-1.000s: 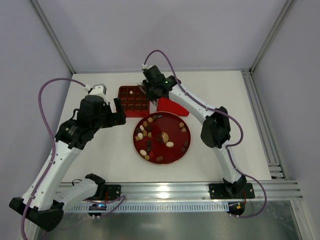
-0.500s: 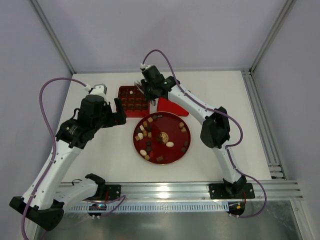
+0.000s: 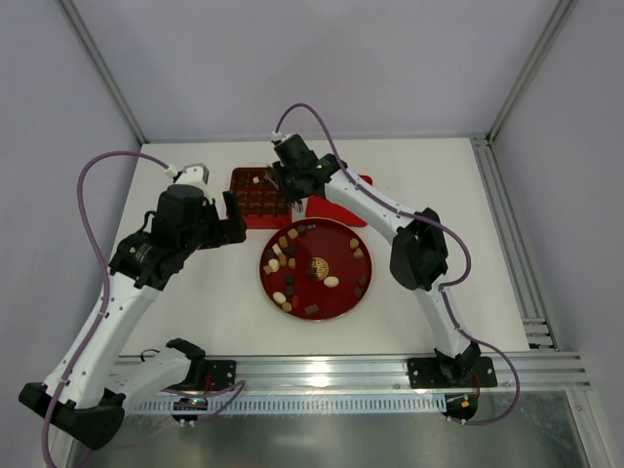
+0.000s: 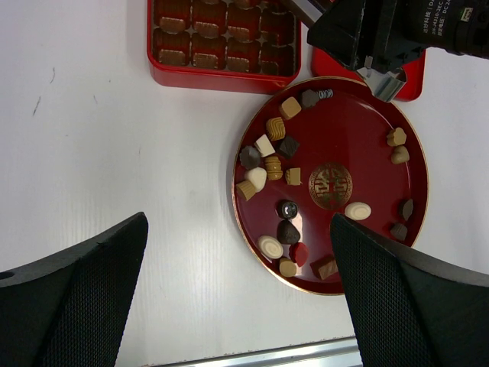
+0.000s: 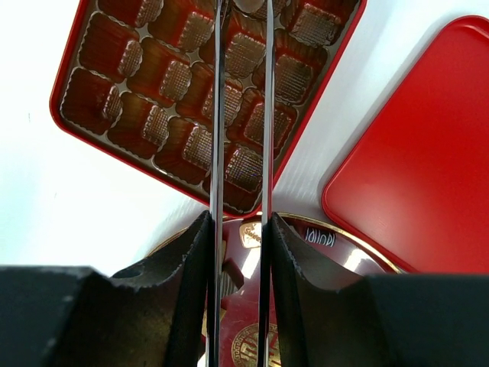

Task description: Pack the chocolate

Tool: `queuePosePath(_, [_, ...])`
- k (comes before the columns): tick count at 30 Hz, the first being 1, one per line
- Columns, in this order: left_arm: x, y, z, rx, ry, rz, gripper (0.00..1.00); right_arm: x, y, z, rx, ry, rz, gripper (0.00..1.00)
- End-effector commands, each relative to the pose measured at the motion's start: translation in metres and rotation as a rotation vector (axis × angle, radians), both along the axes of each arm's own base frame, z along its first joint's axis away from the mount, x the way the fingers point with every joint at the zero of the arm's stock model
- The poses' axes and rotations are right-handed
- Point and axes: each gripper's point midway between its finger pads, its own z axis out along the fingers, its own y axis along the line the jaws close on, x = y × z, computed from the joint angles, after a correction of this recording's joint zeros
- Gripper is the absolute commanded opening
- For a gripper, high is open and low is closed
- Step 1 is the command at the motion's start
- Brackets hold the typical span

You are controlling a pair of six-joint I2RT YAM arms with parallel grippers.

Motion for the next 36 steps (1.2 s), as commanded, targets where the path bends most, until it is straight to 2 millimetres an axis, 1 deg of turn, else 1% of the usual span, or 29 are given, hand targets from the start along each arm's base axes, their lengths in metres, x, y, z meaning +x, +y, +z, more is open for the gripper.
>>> queuePosePath(1, [0.004,0.0,0.012,-0.006,-0.04,0.003,1.0,0.008,0.008,0.027,0.056,-0.07,-0.012,0.37])
queuePosePath(6, [0.005,0.0,0.011,-0.004,-0.036,0.003,1.0,0.009,0.006,0.029,0.049,-0.078,-0.017,0.41])
queuePosePath(13, [0.004,0.001,0.011,-0.003,-0.036,0.004,1.0,0.011,0.006,0.035,0.05,-0.092,-0.018,0.42])
queuePosePath(15, [0.005,0.0,0.011,-0.005,-0.038,0.005,1.0,0.013,0.003,0.047,0.052,-0.114,-0.023,0.42])
queuePosePath(16, [0.005,0.001,0.011,-0.004,-0.037,0.007,1.0,0.014,0.004,0.058,0.063,-0.133,-0.023,0.42])
queuePosePath(17, [0.005,0.001,0.012,-0.003,-0.04,0.009,1.0,0.014,0.002,0.064,0.061,-0.146,-0.029,0.42])
queuePosePath(18, [0.005,0.001,0.012,-0.004,-0.04,0.008,1.0,0.014,-0.001,0.073,0.062,-0.159,-0.03,0.43])
queuePosePath(19, [0.006,0.001,0.012,-0.004,-0.04,0.01,1.0,0.012,-0.005,0.089,0.07,-0.185,-0.035,0.43])
queuePosePath(21, [0.006,0.001,0.012,-0.006,-0.04,0.011,1.0,0.008,-0.014,0.105,0.068,-0.207,-0.049,0.43])
queuePosePath(22, [0.006,0.0,0.012,-0.007,-0.039,0.012,1.0,0.0,-0.023,0.12,0.079,-0.219,-0.055,0.43])
queuePosePath(24, [0.006,0.001,0.012,-0.008,-0.042,0.012,1.0,-0.011,-0.033,0.125,0.079,-0.213,-0.062,0.43])
queuePosePath(25, [0.006,0.001,0.012,-0.008,-0.044,0.013,1.0,-0.024,-0.046,0.133,0.086,-0.208,-0.071,0.43])
queuePosePath(27, [0.006,0.0,0.013,-0.016,-0.048,0.017,1.0,-0.043,-0.058,0.135,0.089,-0.185,-0.069,0.43])
queuePosePath(28, [0.007,0.0,0.011,-0.015,-0.047,0.017,1.0,-0.057,-0.067,0.114,0.054,-0.14,-0.063,0.43])
queuePosePath(29, [0.007,0.0,0.011,-0.019,-0.047,0.015,1.0,-0.075,-0.079,0.133,0.081,-0.153,-0.068,0.43])
queuePosePath(30, [0.007,-0.001,0.011,-0.022,-0.05,0.017,1.0,-0.085,-0.087,0.129,0.068,-0.142,-0.07,0.43])
queuePosePath(31, [0.007,-0.002,0.01,-0.026,-0.047,0.016,1.0,-0.104,-0.094,0.108,0.028,-0.099,-0.065,0.43])
queuePosePath(32, [0.007,-0.002,0.01,-0.028,-0.048,0.013,1.0,-0.122,-0.107,0.119,0.04,-0.104,-0.067,0.43])
queuePosePath(33, [0.008,-0.003,0.009,-0.032,-0.048,0.014,1.0,-0.137,-0.116,0.098,0.0,-0.064,-0.065,0.43])
queuePosePath(34, [0.008,-0.004,0.009,-0.037,-0.048,0.012,1.0,-0.155,-0.116,0.096,-0.006,-0.056,-0.04,0.43])
queuePosePath(35, [0.009,-0.005,0.009,-0.042,-0.048,0.009,1.0,-0.171,-0.126,0.099,-0.003,-0.045,-0.042,0.43])
queuePosePath(36, [0.009,-0.006,0.009,-0.044,-0.047,0.008,1.0,-0.186,-0.134,0.085,-0.034,-0.015,-0.038,0.43])
